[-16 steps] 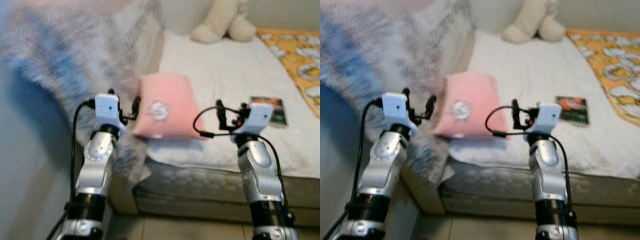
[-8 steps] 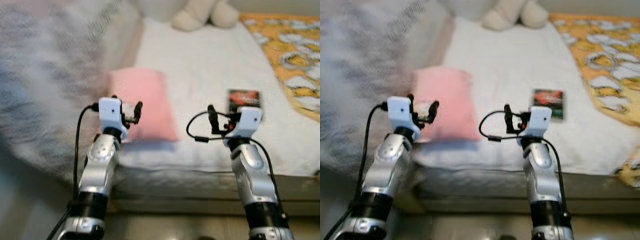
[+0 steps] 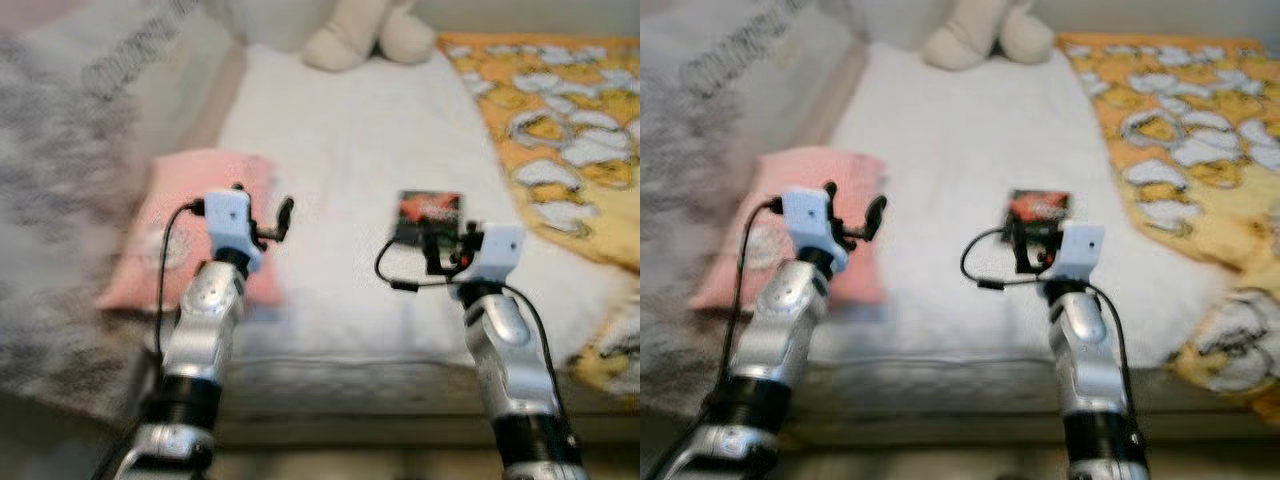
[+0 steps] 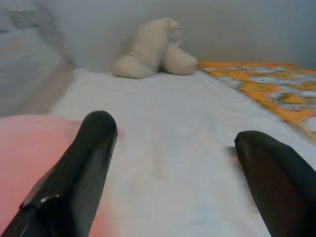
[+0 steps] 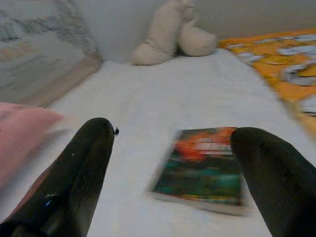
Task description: Clean up the room
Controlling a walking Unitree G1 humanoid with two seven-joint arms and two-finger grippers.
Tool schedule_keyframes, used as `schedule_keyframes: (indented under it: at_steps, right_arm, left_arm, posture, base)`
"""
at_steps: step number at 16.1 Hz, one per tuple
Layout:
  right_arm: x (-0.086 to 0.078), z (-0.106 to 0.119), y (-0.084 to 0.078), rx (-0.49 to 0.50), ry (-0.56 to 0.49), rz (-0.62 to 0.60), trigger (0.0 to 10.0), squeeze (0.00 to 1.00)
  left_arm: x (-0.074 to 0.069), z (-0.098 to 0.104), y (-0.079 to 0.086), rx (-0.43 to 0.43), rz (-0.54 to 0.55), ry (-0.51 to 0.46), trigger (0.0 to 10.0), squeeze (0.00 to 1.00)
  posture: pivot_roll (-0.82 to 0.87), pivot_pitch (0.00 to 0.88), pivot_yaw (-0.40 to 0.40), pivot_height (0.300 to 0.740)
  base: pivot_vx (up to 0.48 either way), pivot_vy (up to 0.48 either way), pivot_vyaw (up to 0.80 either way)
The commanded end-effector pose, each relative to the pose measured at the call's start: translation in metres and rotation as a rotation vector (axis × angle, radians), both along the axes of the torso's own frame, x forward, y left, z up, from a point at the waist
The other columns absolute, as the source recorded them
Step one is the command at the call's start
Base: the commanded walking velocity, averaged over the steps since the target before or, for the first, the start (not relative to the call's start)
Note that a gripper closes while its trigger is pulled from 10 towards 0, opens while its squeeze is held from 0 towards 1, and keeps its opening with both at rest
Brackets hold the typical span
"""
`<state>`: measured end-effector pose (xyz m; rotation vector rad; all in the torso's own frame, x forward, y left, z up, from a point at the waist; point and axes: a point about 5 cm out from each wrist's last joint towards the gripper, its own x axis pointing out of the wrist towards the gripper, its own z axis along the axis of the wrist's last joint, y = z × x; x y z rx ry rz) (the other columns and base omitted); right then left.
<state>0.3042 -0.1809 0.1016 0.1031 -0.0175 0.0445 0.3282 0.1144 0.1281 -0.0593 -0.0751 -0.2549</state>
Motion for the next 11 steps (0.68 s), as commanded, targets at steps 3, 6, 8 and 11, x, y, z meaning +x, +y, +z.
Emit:
schedule_keyframes:
  at_steps: [3, 6, 8, 11]
  right_arm:
    - [0.0029, 0.0050, 0.0035, -0.011, -0.022, 0.004, 10.0, 0.00]
    - [0.0024, 0.0006, 0.0067, -0.022, 0.004, 0.019, 10.0, 0.00]
    - [0.0017, -0.0002, 0.0057, -0.015, 0.001, 0.015, 10.0, 0.00]
    - [0.0011, -0.0002, 0.0062, -0.005, -0.001, 0.007, 10.0, 0.00]
  left_arm:
    - [0.0030, 0.0067, 0.0033, 0.022, -0.016, -0.027, 10.0, 0.00]
    - [0.0024, 0.0069, -0.0006, 0.017, -0.040, -0.029, 10.0, 0.00]
    - [0.0067, 0.0053, 0.0015, 0.054, -0.016, -0.014, 10.0, 0.00]
    - [0.0094, 0.0076, 0.0022, 0.052, -0.021, -0.018, 10.0, 0.00]
  posture:
    - [-0.13, 0.000, 0.053, 0.740]
    - [-0.13, 0.000, 0.054, 0.740]
    - [-0.13, 0.000, 0.053, 0.740]
    - [-0.13, 0.000, 0.059, 0.740]
  base:
    - [0.319, -0.356, 0.00]
    - [0.256, -0.117, -0.20]
    - [0.000, 0.000, -0.58]
    - [0.000, 0.000, -0.59]
